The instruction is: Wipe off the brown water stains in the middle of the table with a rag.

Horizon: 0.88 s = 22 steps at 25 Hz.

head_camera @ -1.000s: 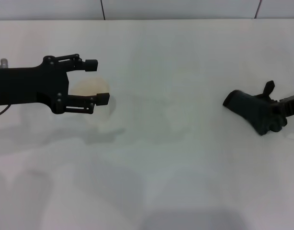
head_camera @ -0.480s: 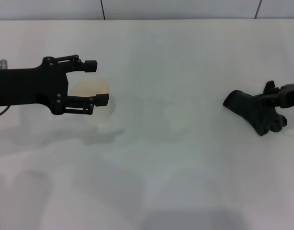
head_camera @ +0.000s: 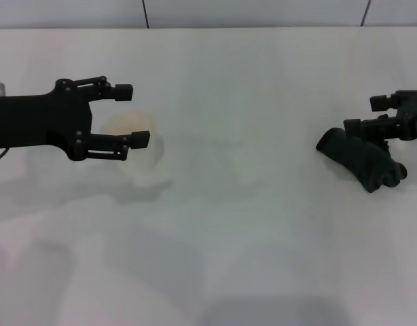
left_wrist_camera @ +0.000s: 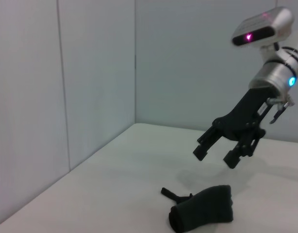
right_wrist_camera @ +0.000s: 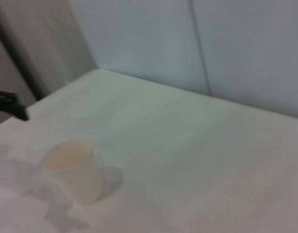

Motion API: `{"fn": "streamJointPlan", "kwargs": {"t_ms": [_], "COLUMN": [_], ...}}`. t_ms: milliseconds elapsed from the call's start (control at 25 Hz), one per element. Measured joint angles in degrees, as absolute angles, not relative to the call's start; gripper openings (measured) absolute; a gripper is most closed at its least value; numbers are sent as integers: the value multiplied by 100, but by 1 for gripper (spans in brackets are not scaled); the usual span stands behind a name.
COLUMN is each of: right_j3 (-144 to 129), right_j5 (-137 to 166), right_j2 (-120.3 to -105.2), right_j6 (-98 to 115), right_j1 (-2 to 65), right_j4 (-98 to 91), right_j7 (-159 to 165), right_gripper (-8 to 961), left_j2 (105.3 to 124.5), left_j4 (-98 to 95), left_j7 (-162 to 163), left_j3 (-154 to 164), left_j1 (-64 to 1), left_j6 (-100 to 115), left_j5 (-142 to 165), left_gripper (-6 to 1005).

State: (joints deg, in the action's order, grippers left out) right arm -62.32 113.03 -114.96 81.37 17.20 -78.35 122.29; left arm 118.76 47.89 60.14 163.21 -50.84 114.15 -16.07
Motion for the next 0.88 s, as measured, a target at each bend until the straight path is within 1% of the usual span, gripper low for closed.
{"fn": "streamJointPlan", "kwargs": {"t_ms": [200, 640, 880], "right_j3": [-6230, -6242, -6240], "right_j5": [11227, 11387, 11469], "right_j2": [-11496, -11457, -11479], "right_j6": [8199, 8797, 8776], "right_j1": [1711, 1779, 1792], "right_j4": [-7820, -7812, -7798], "right_j7": [11629, 11133, 11080], "right_gripper": [868, 869, 865], "left_j2": [11879, 11800, 11796], "left_j4": [4900, 4902, 4902], "left_j7": [6097, 6280, 6299], "left_j3": [16322, 16321, 16321], "left_j1": [-5094, -5106, -5107], "left_j6": [11452, 11559, 11561], "left_j5": [-1610, -1656, -1668], "left_gripper": [886, 886, 886]}}
